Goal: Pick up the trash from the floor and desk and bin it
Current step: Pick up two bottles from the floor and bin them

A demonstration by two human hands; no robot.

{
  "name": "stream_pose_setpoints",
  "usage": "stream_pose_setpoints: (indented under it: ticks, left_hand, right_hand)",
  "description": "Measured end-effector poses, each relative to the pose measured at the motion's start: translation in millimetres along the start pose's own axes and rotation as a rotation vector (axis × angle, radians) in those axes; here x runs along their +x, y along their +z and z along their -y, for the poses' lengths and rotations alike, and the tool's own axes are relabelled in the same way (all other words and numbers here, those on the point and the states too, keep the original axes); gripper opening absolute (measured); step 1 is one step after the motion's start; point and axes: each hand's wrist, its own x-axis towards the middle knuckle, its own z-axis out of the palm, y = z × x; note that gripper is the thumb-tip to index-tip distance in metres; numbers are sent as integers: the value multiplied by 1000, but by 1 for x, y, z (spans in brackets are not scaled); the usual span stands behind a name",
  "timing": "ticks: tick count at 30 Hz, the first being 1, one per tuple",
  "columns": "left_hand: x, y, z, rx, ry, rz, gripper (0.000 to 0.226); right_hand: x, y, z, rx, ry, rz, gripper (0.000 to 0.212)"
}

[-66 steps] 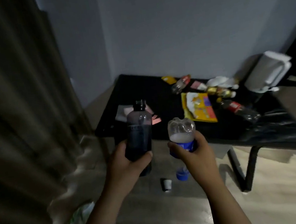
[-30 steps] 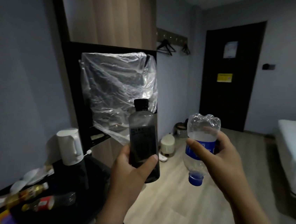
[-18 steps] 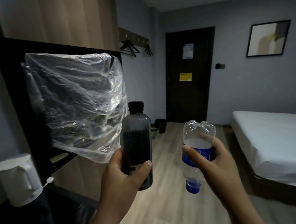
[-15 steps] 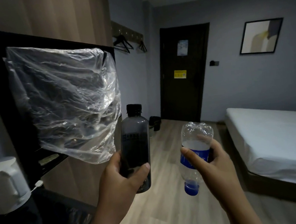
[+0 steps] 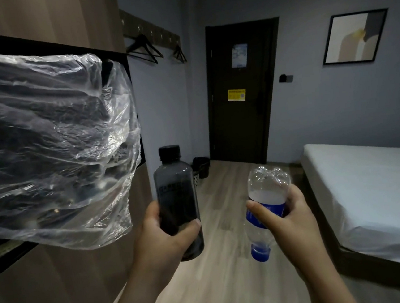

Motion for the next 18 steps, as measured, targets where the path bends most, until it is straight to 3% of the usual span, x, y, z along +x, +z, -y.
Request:
stream_pose_setpoints:
  ticks: [6, 11, 18]
  left_hand:
    - [70, 33, 24, -4, -19, -1, 46]
    - [146, 47, 53, 13, 7, 11, 54]
    - [288, 50, 92, 33, 44, 32, 50]
  right_hand:
    - [74, 12, -42, -15, 48, 15, 61]
    - [143, 45, -76, -42, 70, 38, 46]
    - [253, 112, -109, -102, 54, 6, 58]
